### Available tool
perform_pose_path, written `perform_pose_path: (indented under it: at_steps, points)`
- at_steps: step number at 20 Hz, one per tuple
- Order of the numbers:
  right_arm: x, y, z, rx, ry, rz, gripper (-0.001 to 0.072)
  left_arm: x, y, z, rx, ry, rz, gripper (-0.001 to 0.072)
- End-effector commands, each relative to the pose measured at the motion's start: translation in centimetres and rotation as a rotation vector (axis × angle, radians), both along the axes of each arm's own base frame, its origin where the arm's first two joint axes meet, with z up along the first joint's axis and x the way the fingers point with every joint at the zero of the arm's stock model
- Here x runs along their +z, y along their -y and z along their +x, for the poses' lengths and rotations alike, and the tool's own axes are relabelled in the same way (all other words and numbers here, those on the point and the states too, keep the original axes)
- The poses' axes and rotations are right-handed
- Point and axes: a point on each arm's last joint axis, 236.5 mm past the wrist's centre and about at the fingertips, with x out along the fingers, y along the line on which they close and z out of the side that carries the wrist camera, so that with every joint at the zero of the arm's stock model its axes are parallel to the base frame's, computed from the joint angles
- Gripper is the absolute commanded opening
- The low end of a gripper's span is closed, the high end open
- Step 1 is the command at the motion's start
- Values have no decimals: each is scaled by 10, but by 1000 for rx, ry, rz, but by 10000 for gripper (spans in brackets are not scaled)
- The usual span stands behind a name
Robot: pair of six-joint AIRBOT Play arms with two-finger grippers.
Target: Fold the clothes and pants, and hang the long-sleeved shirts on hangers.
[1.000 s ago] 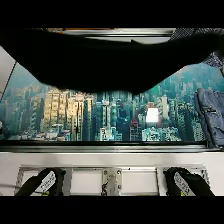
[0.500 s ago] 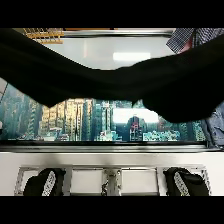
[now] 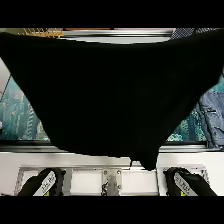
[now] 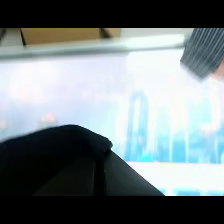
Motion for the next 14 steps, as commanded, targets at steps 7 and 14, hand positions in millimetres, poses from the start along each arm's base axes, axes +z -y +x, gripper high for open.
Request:
perform_pose_path:
  at_steps: [7,14]
  points:
    - [-210,-8,172,-6,-319,102,144,-170,-2,159,-27,-256,-102,523]
    - [-158,44,119,-65,-292,-14,442,-209,-68,105,133,-514,-90,548]
